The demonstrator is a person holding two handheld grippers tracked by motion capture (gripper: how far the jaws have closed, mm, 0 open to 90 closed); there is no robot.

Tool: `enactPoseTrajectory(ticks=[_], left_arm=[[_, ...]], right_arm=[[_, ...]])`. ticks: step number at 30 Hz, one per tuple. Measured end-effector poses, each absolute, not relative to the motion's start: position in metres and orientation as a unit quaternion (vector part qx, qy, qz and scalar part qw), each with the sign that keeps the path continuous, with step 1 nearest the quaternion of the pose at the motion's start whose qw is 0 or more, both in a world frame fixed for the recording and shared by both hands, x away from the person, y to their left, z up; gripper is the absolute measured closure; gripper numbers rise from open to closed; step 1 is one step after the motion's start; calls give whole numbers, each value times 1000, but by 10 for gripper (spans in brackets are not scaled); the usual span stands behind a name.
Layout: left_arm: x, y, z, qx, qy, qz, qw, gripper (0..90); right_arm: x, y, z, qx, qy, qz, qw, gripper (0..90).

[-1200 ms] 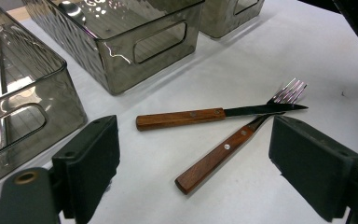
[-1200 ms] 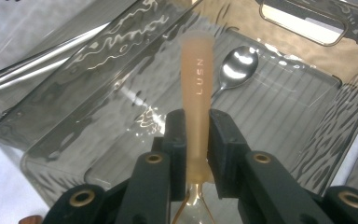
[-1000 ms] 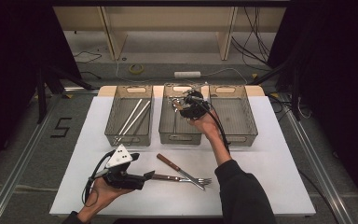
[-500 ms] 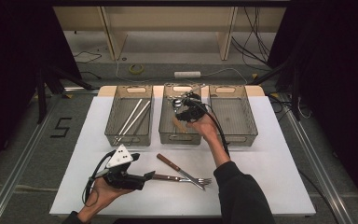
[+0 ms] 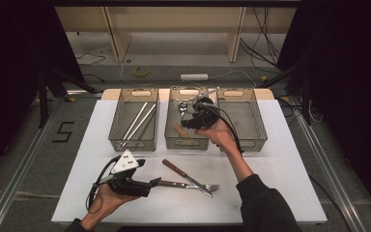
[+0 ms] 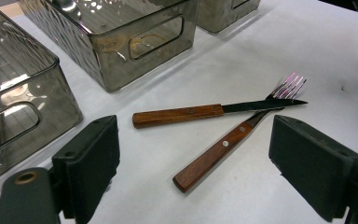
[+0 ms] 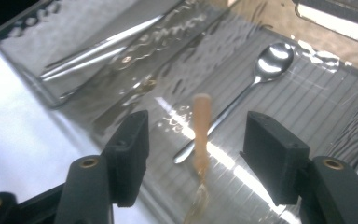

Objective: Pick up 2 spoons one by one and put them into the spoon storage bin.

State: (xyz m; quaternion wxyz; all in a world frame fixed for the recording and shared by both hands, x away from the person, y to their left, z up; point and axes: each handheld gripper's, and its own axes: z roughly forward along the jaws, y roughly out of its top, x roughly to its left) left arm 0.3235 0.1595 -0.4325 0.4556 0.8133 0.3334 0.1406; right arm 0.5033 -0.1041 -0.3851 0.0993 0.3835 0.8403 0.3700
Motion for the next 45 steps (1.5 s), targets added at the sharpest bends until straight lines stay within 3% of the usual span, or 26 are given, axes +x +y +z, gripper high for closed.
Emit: enactPoseTrajectory(ticks=[9,30,35,45], left_arm=[[326,157,-435,820,332,135,447,158],[363,136,-438,829,337,142,422,199],[377,131,-440,831,338,149,417,253],[399,123,-443,842,333,149,398,473]], right_arm=[[460,-123,-378,345,846,394,96,389],[382,-187,-404,342,814,453,120,340],[369,-201,-410,349,805,464,122,337],[347,-220,-421,362,790,478,126,331]])
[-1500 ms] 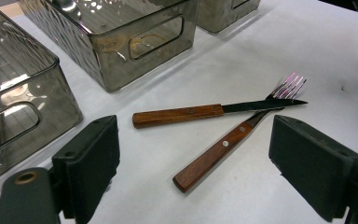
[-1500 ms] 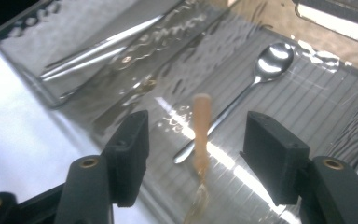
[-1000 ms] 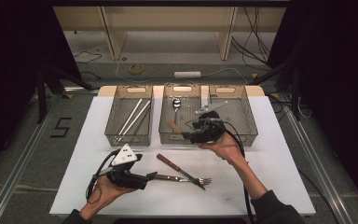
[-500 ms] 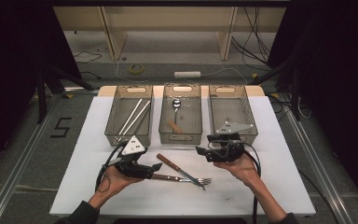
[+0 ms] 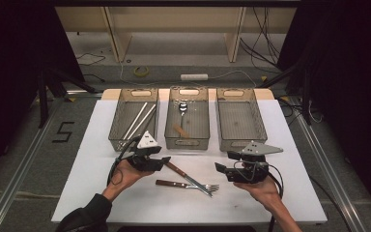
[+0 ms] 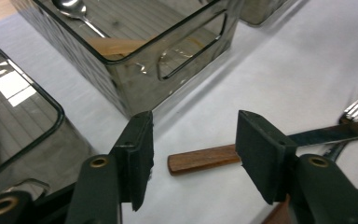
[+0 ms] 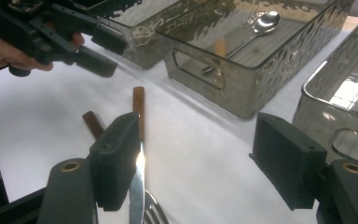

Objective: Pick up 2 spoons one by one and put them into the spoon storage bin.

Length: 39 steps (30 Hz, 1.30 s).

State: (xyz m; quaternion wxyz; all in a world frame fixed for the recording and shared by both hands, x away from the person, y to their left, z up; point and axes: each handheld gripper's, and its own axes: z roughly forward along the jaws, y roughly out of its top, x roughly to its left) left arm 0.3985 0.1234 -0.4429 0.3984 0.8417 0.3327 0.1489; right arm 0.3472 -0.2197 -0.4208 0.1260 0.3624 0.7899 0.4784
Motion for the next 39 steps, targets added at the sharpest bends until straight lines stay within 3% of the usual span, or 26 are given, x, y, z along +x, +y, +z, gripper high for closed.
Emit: enactPoseTrajectory(ticks=[13,33,39], left_arm=[[412,119,-445,852,332,134,383,672],[428,105,-454,865,320,135,361,873],[432,100,-458,869,319,134,354,888]], right_arm=[[336,-226,-426,363,791,478,121,332],[331,-223,-427,360,794,478,110,331],[330,-223,-427,358,794,480,110,331]])
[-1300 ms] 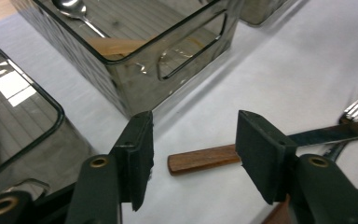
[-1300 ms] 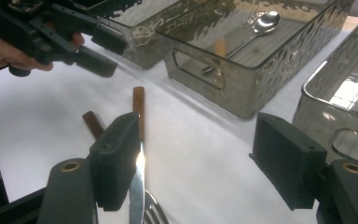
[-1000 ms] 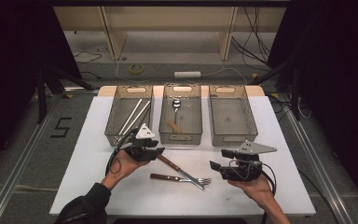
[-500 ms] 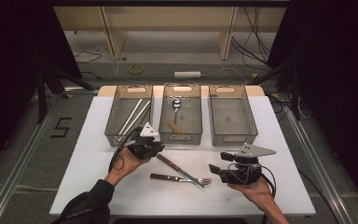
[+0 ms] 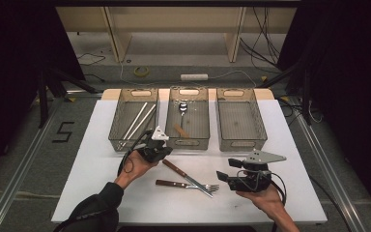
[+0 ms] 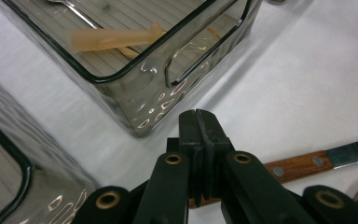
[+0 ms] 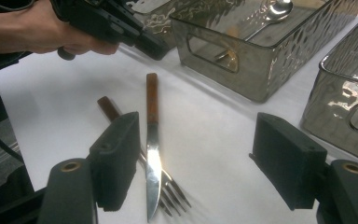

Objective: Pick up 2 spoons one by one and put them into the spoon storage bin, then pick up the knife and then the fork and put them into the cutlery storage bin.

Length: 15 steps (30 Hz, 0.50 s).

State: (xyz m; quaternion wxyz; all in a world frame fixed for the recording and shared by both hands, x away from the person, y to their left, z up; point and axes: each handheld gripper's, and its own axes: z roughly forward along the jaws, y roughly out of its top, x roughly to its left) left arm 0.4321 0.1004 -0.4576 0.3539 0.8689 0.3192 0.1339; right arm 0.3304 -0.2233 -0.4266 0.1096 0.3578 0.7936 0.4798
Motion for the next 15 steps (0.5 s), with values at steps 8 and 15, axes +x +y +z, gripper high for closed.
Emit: enactPoseTrajectory(ticks=[8,15], left_arm=[[437,91,-470,877,321,126,335,888],[441,90,-474,882,323,121,322,888]], right_arm=[[330,-223,-426,357,795,478,111,331],[330,-223,-426,357,794,479,110,330]])
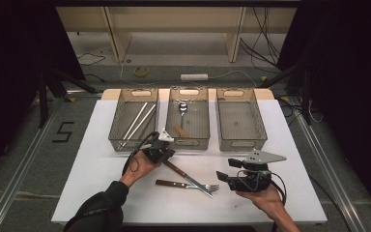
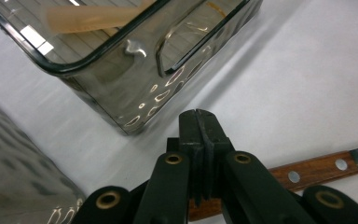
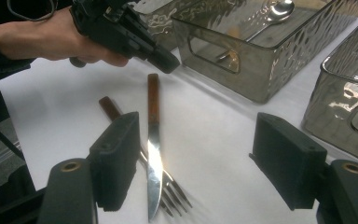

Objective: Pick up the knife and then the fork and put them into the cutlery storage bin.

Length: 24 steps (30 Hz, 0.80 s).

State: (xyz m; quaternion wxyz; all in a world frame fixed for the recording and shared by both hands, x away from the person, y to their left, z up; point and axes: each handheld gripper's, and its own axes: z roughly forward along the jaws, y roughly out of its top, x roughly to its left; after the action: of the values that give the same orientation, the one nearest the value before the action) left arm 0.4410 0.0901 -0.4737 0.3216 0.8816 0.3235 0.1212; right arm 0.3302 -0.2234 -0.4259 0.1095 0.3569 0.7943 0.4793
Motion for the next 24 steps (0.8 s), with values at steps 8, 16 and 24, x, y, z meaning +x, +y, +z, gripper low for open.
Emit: enactPoseTrajectory(ticks=[8,16,24], left_arm=[[443,89,-480,889,327,113,301,889],[440,91,-478,895,324,102,289,889],[425,95,-475,906,316,97,266,890]], right_arm=[[330,-223,-426,356,795,479,109,332],[330,-222,-426,354,796,477,112,333],[330,-222,-425,354,798,475,113,333]])
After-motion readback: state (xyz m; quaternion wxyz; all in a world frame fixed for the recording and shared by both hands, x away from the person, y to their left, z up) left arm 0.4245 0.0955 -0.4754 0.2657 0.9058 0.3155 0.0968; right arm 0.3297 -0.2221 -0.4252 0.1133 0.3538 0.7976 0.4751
